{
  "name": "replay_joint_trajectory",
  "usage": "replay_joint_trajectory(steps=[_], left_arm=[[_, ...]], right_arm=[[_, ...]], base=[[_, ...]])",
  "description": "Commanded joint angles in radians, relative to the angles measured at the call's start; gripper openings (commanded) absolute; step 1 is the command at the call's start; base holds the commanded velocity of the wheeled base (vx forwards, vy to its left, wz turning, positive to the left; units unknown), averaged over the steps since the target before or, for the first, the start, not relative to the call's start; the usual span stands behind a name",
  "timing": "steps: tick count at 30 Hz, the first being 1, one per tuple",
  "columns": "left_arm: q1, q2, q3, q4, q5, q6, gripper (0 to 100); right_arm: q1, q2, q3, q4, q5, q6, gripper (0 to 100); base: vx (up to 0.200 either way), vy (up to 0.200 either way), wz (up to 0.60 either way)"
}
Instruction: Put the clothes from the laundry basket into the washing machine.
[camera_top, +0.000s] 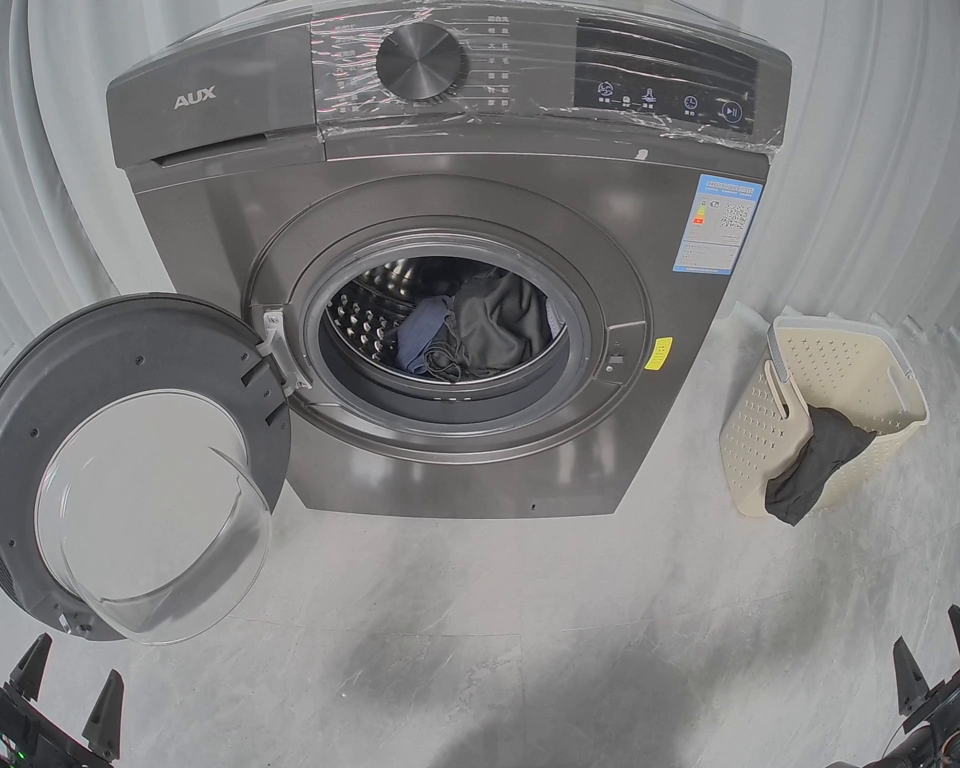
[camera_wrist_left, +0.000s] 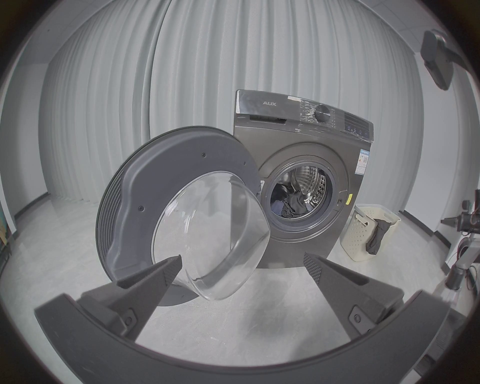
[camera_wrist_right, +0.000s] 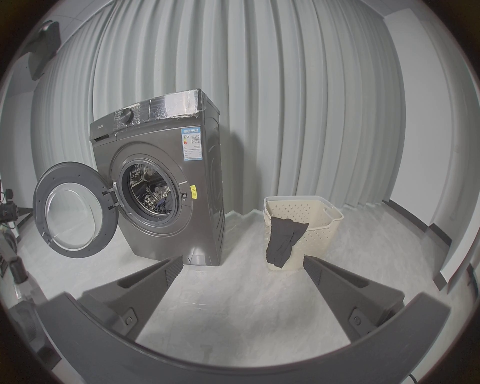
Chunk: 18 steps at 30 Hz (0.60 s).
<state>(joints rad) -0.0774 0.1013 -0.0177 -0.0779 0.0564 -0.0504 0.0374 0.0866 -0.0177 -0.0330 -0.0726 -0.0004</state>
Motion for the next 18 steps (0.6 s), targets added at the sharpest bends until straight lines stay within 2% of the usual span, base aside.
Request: replay_joint_trajectory(steps=[1,4,5,8,13,15,18], left_arm=[[0.082,-0.101,0.018,0.01,-0.161,0.044,100],[0.081,-0.101,0.018,0.013,-0.161,0.044,100],[0.081,-0.101,0.018,0.027,-0.135,0.063,100],[0.082,-0.101,0.015,0.101,-0.055,0.063,100],[0.082,-0.101,0.018,0.079,-0.072,0.07,100],[0.081,-0.101,0.018,0.079,-0.07,0.058,100],[0.081,-0.101,0.018,0.079,-0.07,0.057,100]], right_arm=[[-0.044,-0.076,0.007,0.042,0.065,-0.026,100],[-0.042,-0.077,0.012,0.044,0.063,-0.01,100],[-0.042,-0.079,0.012,0.041,0.059,0.002,100],[-0.042,-0.077,0.012,0.041,0.059,0.0,100],[-0.042,-0.077,0.013,0.038,0.065,-0.001,100],[-0.042,-0.077,0.016,0.035,0.066,-0.001,100],[-0.045,-0.077,0.018,0.031,0.066,0.0,100]], base=[[0.0,0.0,0.0],[0.0,0.0,0.0],[0.0,0.0,0.0],[0.0,0.0,0.0],[0.0,0.0,0.0],[0.0,-0.2,0.0],[0.0,-0.2,0.0]])
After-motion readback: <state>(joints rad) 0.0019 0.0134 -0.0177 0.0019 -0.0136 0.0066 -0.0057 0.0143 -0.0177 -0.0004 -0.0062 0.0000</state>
